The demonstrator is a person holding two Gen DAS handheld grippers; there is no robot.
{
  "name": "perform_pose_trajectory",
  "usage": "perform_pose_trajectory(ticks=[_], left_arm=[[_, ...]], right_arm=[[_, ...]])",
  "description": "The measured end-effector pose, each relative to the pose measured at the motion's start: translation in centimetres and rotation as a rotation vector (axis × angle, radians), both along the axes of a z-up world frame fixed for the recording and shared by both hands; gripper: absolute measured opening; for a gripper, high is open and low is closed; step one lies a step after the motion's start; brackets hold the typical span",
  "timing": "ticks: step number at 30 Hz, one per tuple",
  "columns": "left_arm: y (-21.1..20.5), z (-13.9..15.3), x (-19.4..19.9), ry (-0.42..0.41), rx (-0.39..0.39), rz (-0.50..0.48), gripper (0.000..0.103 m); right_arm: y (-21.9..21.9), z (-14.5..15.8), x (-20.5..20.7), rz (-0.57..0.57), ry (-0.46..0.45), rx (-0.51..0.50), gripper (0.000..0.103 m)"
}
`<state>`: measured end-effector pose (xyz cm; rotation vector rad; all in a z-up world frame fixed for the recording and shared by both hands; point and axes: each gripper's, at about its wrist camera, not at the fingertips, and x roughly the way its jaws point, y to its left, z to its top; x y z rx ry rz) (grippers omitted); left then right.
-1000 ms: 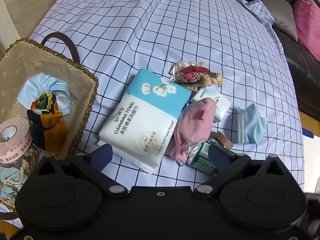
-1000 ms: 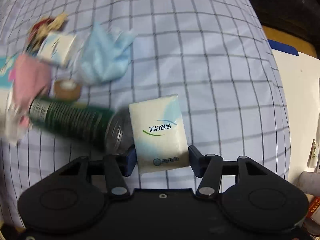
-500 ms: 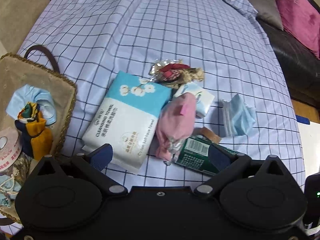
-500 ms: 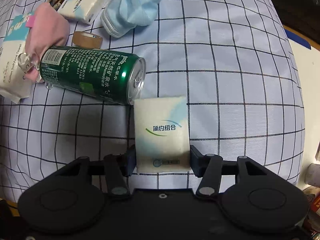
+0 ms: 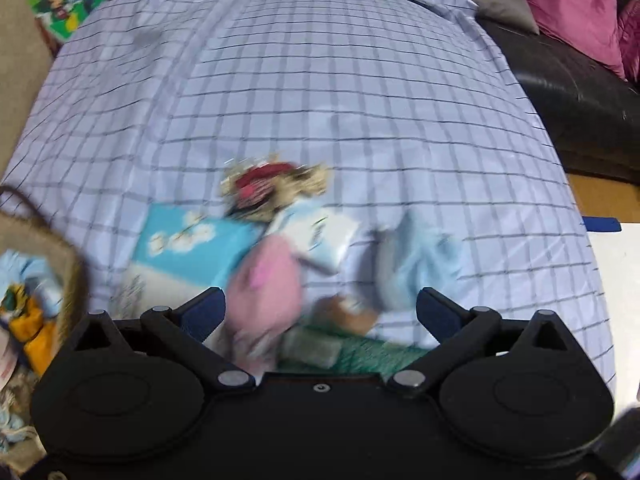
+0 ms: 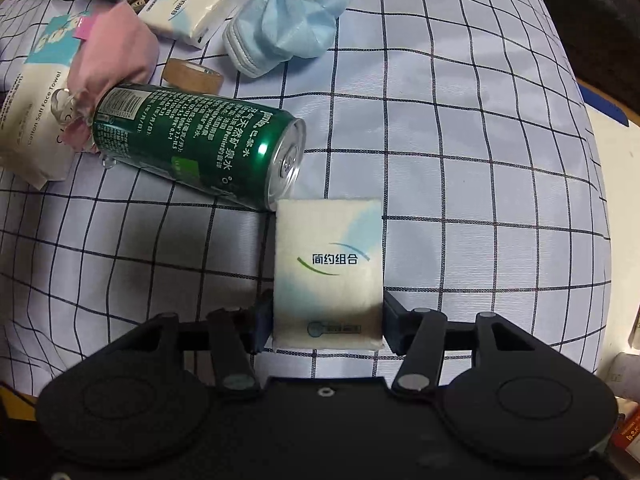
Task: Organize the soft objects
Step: 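Lift the white tissue packet with the right gripper while the left grasps the light-blue face mask, then carry the mask into the basket with the left gripper while the right drops the tissue packet there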
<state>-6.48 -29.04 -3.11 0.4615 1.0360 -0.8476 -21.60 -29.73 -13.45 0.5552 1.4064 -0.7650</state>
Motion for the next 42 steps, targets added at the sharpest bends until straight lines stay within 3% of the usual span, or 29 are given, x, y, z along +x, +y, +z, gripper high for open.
perform_pose_trajectory(ticks=[4,8,16,24,28,32,37,42], left_arm=[[-4.0,-0.5,-0.9,-0.034,0.013,-0.045,0.099],[-6.8,-2.1,-1.3,0.005,0.027,-0.108,0.099],[-9.5,-5.8,-1.1,0.062,0.107,-0.192,0.098],[-10.2,-8.7,-0.8,0.145,0.146,-0.181,0.098],[-9.7,-10.2,0.2,0.25,0.146,-0.129,0.075],[-8.8,-9.5,0.9,0.268,0.123,-0.072,0.059],[-6.9,-7.1,2.3,0.278,0.088,-0.025,0.058],[-4.8,-3.8,2.5,0.234,0.084,-0.034,0.057]], right_arm=[[0.4,0.2,-0.2,0.013,0.005,-0.017,0.054],[0.9,0.1,-0.3,0.014,0.004,-0.03,0.054],[0.1,0.5,-1.1,-0.004,-0.028,0.018,0.055],[1.2,0.6,-0.1,0.016,-0.013,0.0,0.056],[1.2,0.5,0.0,0.011,-0.015,0.007,0.056],[0.9,0.6,0.0,0.025,-0.012,0.0,0.055],[1.1,0.7,0.0,0.034,-0.016,0.0,0.052],[0.8,1.0,-0.4,0.031,-0.022,0.012,0.051]])
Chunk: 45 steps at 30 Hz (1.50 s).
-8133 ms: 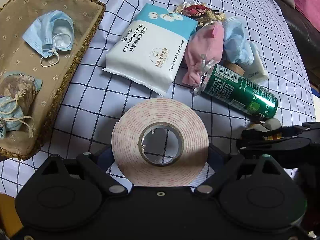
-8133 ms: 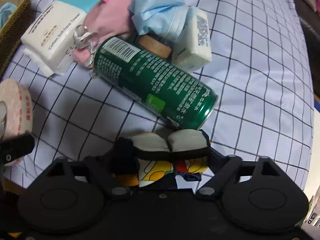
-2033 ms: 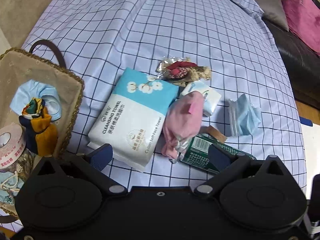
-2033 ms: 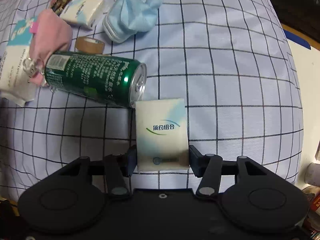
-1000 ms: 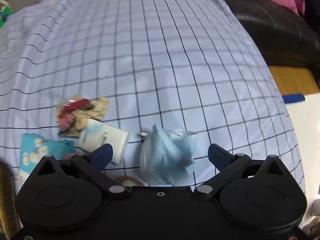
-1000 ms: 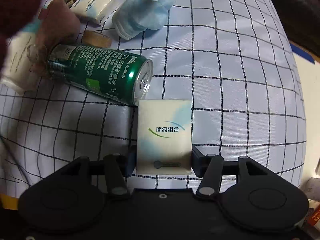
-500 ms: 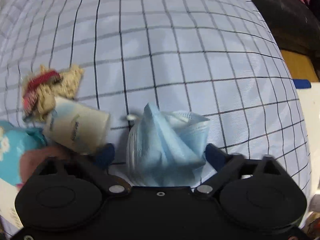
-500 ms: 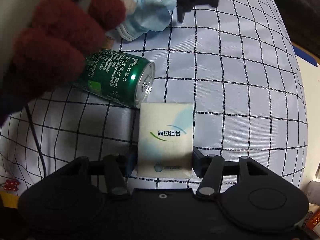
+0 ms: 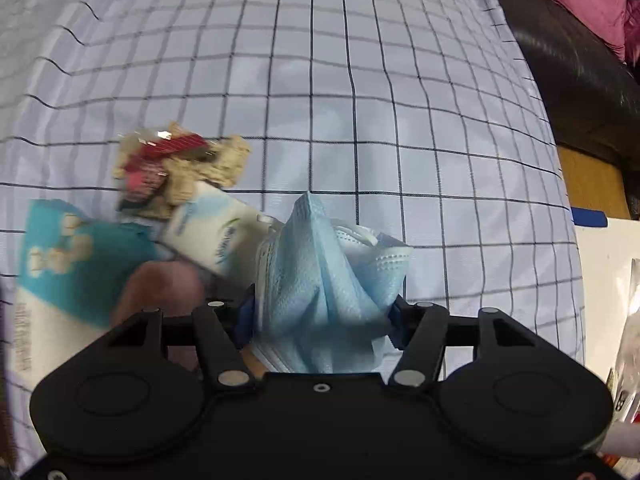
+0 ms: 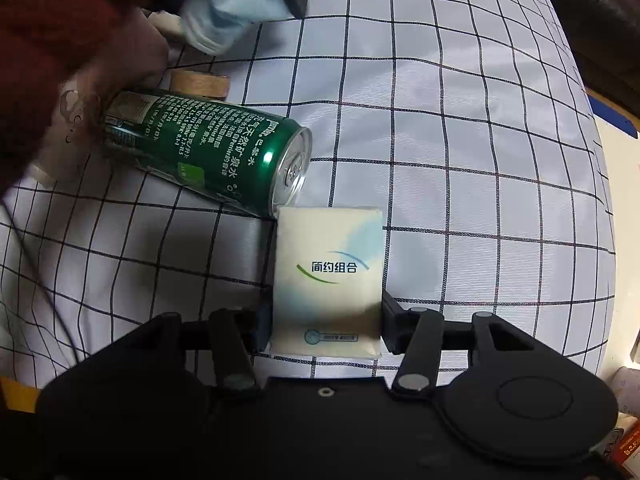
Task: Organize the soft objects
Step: 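Carry the mask into the basket with the left gripper while the right drops the tissue packet there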
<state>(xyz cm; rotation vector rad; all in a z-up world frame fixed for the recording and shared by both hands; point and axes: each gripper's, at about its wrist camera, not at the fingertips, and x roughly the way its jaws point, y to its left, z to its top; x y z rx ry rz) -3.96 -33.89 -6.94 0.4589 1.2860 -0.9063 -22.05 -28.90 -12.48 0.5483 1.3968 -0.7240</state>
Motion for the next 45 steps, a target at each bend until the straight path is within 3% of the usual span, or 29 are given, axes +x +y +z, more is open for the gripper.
perform_pose_trajectory(ticks=[9,21,31,38,45], left_arm=[[5.5,5.6,0.0,-0.08,0.006,-0.008,0.057],[16.6,10.3,3.6,-0.145,0.009,0.093,0.058],[25.3,12.5,8.0,-0.201,-0.004,0.224,0.058],[28.9,11.8,10.8,-0.205,0.002,0.288,0.058],[30.7,11.2,12.9,-0.231,-0.003,0.331,0.058]], right_arm=[[-0.2,-0.1,-0.7,0.001,0.003,0.01,0.051],[0.0,0.3,-1.8,-0.018,0.012,0.03,0.051],[1.6,0.7,-1.7,-0.003,0.023,0.067,0.051],[4.0,5.1,0.7,0.039,-0.085,0.073,0.051],[8.5,10.4,9.1,0.174,-0.183,0.054,0.051]])
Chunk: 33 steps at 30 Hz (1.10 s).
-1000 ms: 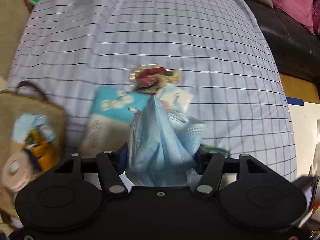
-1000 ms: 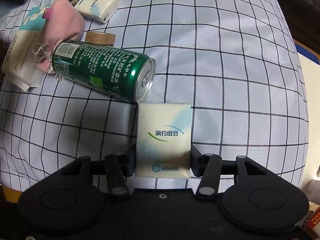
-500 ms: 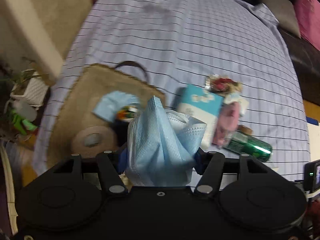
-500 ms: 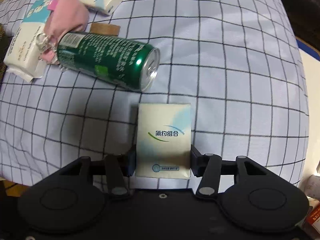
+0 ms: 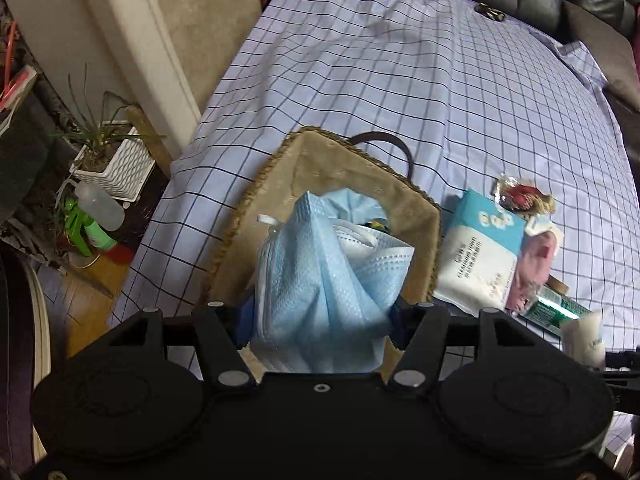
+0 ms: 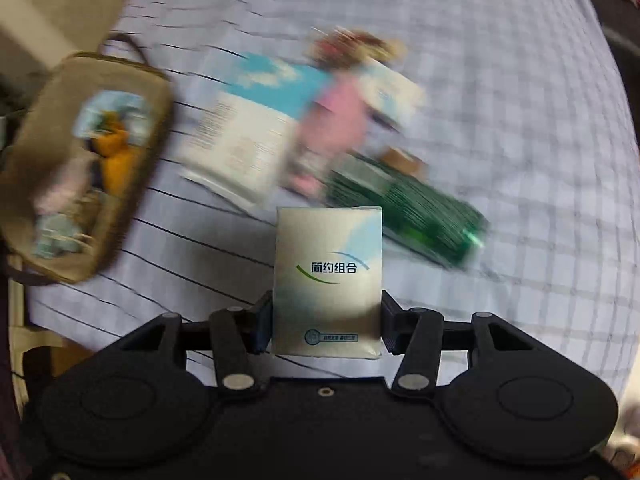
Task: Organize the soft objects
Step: 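Carry the mask into the basket with the left gripper while the right drops the tissue packet there, then withdraw both grippers from the basket back over the pile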
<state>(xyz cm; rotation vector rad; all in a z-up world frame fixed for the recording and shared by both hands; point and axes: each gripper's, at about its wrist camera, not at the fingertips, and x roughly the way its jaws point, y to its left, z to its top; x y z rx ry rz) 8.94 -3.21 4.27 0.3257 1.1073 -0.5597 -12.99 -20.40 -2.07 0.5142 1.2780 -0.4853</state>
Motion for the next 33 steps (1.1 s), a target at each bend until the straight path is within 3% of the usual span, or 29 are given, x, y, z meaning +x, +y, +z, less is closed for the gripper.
perform_pose_trajectory(ticks=[9,12,16,22,33], left_arm=[[0.9,-1.2,2.5,0.022,-0.01,0.042,0.059],[0.8,-1.2,3.0,0.009,-0.017,0.048,0.074],[1.0,-1.3,3.4,-0.028,-0.009,0.067,0.081],[1.2,-1.9,3.1,-0.002,-0.009,0.058,0.081],[0.1,-1.6,0.4,-0.011,-0.014,0.027,0.081]], right_arm=[[4.8,5.1,13.7,0.131,-0.113,-0.052,0.051],[5.4,5.9,17.3,0.132,-0.151,-0.065,0.052],[5.3,6.6,20.3,0.097,-0.209,-0.06,0.06],[4.7,6.1,20.5,0.082,-0.197,-0.058,0.059],[2.2,2.7,14.4,0.053,-0.085,-0.076,0.059]])
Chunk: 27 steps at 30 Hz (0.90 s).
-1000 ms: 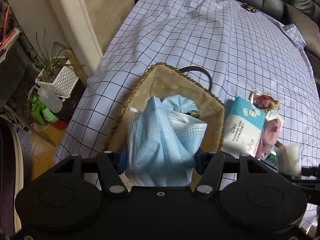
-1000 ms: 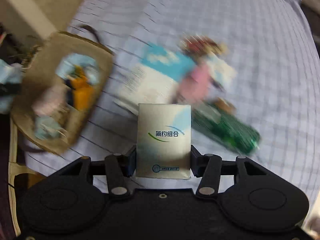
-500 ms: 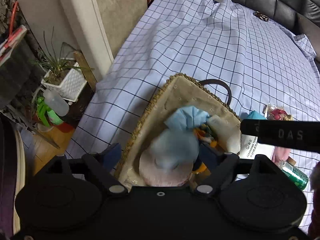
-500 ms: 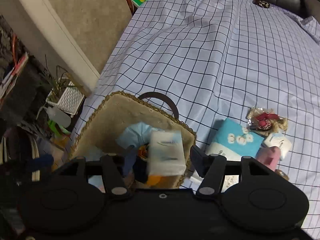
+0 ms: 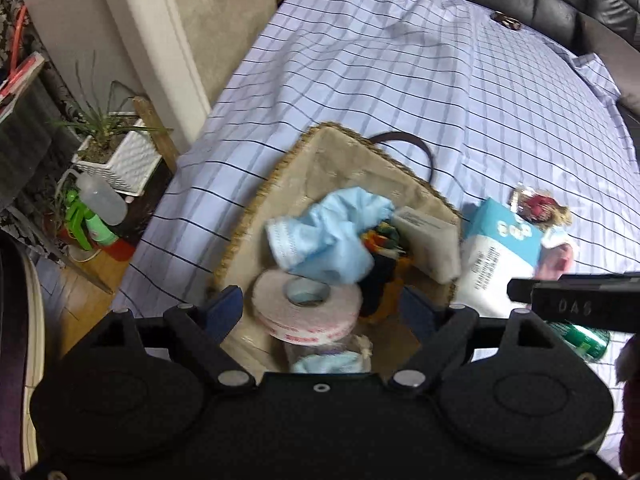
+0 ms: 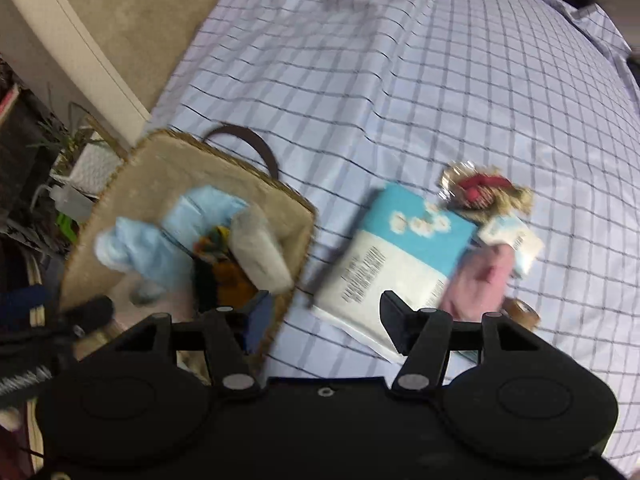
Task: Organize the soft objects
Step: 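Withdraw both grippers from the basket back over the pile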
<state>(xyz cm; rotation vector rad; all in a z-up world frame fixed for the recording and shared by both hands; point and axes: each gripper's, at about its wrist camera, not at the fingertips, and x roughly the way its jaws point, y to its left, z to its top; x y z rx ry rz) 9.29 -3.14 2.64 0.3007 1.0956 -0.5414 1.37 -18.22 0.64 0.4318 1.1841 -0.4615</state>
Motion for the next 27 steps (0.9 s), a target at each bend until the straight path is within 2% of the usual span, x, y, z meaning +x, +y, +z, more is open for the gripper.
perform_pose_trajectory(ticks=[7,18,24,27], left_arm=[[-3.0,-0.5,-3.2,0.015,-0.003,-0.059,0.081],[-9.1,-2.3,-8.0,0.04,-0.014,-0.13,0.081],[-12.3,-3.7,-9.4,0.057,-0.009,-0.131,0.081],[-13.9,-4.2,-9.8,0.061,-0.007,-0.123,0.081]], right_arm=[[-1.6,-2.0,-5.9,-0.023,0.038,0.026,0.059],[-6.1,-6.0,-17.0,-0.15,0.101,0.04,0.06],[-8.8,-8.0,-20.3,-0.234,0.144,0.073,0.06],[-9.7,-8.3,-20.9,-0.247,0.163,0.019,0.06]])
